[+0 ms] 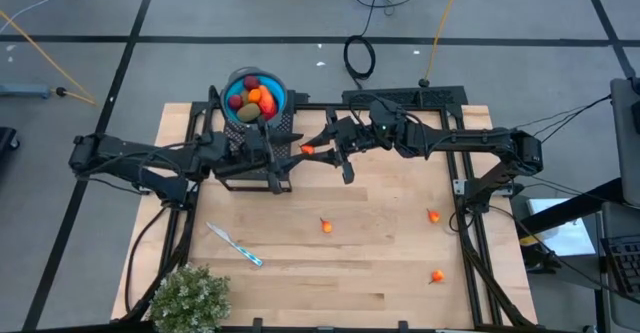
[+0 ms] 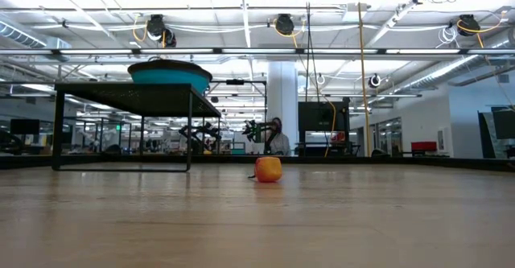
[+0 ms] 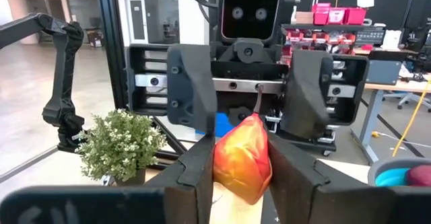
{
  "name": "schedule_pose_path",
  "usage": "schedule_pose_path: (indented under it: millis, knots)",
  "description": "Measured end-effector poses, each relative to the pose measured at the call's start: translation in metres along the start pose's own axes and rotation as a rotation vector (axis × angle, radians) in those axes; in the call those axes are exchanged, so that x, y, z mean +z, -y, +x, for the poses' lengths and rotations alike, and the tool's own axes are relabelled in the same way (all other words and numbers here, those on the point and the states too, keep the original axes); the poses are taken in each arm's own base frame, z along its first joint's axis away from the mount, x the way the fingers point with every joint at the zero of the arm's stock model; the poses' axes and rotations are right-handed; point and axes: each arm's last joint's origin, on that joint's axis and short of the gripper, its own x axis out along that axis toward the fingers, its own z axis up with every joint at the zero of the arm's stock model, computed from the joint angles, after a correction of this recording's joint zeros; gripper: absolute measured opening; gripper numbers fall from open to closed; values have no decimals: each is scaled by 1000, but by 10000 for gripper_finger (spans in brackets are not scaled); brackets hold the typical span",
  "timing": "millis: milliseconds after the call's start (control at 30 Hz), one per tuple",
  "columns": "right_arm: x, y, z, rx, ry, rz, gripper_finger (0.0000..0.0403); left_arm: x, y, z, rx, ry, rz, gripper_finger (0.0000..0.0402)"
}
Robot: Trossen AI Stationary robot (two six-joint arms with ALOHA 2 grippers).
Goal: Pick & Place Fruit
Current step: Put the pear into the blue strainer bowl on the shelf
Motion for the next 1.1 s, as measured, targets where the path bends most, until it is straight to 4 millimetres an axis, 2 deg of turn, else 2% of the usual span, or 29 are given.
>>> schedule_pose_path:
  millis: [500,633,1100]
  knots:
    - [0,0,0,0,3,-2,104,0,0,0,-11,-5,-16,13]
    - [0,0,0,1,0,0,105,0,0,0,-14,-6,-16,8]
    - [0,0,0,-1,-6,2,162,-1,1,0,-28,-14,-15,1]
